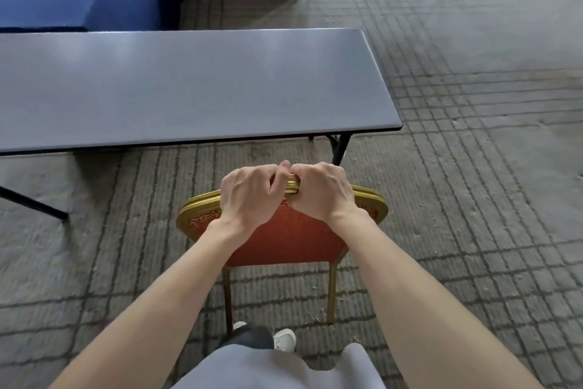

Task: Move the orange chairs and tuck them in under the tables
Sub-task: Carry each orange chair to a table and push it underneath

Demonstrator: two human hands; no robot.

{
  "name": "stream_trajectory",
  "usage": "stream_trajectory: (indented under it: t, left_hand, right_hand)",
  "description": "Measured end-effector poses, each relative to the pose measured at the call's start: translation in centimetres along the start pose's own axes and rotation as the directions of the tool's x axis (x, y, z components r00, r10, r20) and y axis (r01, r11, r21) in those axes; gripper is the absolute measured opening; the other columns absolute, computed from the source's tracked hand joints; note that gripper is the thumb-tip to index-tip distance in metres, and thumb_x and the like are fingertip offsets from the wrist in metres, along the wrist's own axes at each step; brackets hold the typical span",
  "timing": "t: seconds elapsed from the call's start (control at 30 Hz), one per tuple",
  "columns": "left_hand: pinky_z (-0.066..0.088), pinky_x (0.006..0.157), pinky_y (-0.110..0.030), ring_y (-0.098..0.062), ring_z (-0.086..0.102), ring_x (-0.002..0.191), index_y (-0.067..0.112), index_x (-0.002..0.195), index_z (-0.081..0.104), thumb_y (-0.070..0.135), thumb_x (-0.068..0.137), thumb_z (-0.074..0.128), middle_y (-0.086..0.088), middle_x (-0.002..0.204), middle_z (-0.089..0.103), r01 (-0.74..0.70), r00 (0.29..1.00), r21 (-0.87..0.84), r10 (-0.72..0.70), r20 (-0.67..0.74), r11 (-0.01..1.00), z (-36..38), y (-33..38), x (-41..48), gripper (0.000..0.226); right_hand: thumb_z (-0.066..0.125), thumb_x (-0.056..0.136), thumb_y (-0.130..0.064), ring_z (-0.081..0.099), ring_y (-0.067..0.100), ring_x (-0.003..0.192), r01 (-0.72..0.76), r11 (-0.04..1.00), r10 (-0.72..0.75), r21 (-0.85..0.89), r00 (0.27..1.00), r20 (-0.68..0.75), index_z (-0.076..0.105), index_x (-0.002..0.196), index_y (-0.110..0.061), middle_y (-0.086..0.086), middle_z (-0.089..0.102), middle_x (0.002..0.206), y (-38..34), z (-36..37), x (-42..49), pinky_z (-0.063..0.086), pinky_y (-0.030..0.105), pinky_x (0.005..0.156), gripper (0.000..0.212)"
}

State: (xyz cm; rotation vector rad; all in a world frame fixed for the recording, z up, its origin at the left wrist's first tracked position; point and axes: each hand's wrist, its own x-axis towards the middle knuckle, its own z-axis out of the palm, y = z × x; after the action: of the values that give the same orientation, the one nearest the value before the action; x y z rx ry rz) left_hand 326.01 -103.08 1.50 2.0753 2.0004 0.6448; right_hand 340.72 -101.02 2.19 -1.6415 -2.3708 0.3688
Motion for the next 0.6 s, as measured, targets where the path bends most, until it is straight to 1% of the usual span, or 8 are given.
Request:
stream_trajectory:
  t: [0.1, 0.27, 0.3, 0.43, 0.6]
  left_hand:
    - [0.036, 0.057, -0.031, -0.011, 0.052, 0.051, 0.020, 0.058, 0.055, 0.051, 0.101, 0.032, 0.005, 0.049, 0.053, 0.025, 0.999, -0.011, -0.025, 0.042, 1.000, -0.1, 0.3, 0.8, 0.058]
    - [0.032, 0.055, -0.029, -0.009, 0.050, 0.048, 0.023, 0.054, 0.049, 0.047, 0.100, 0.033, 0.006, 0.048, 0.051, 0.031, 1.000, 0.010, -0.031, 0.003, 0.999, 0.3, 0.5, 2.1, 0.055]
    - [0.031, 0.054, -0.028, -0.007, 0.049, 0.047, 0.023, 0.054, 0.048, 0.047, 0.101, 0.034, 0.006, 0.047, 0.051, 0.030, 1.000, 0.014, -0.030, -0.002, 0.999, 0.3, 0.6, 2.3, 0.054]
    - [0.027, 0.050, -0.024, -0.005, 0.045, 0.043, 0.022, 0.051, 0.044, 0.044, 0.101, 0.035, 0.006, 0.044, 0.048, 0.032, 0.998, 0.021, -0.031, -0.052, 0.999, 0.4, 0.7, 4.0, 0.055]
    - [0.026, 0.049, -0.023, -0.004, 0.042, 0.042, 0.023, 0.048, 0.037, 0.044, 0.099, 0.039, 0.007, 0.041, 0.042, 0.046, 0.993, 0.025, -0.043, -0.112, 0.999, 0.5, 0.2, 6.8, 0.055]
  right_hand:
    - [0.056, 0.079, -0.035, 0.065, 0.024, 0.066, 0.009, 1.000, -0.009, 0.014, 1.000, -0.027, 0.068, 0.082, -0.025, -0.004, 0.069, 0.070, 0.4, 0.1, 0.3, 0.045, 0.031, 0.063, 0.016]
    - [0.060, 0.078, -0.032, 0.065, 0.023, 0.065, 0.036, 0.999, -0.036, 0.005, 0.999, -0.041, 0.068, 0.084, -0.023, -0.003, 0.069, 0.069, 1.1, -0.3, 1.5, 0.038, 0.028, 0.062, 0.014]
    - [0.061, 0.078, -0.032, 0.064, 0.023, 0.065, 0.040, 0.999, -0.040, 0.006, 0.998, -0.046, 0.069, 0.084, -0.023, -0.003, 0.069, 0.068, 1.3, -0.4, 1.8, 0.038, 0.028, 0.061, 0.014]
    - [0.059, 0.077, -0.034, 0.064, 0.023, 0.063, 0.047, 0.999, -0.046, 0.010, 0.998, -0.047, 0.068, 0.082, -0.023, -0.004, 0.067, 0.065, 1.8, -0.7, 3.5, 0.049, 0.031, 0.063, 0.015]
    - [0.058, 0.078, -0.035, 0.064, 0.026, 0.064, 0.056, 0.998, -0.054, 0.022, 0.996, -0.074, 0.068, 0.083, -0.023, -0.003, 0.067, 0.065, 2.1, -1.0, 6.6, 0.049, 0.032, 0.063, 0.016]
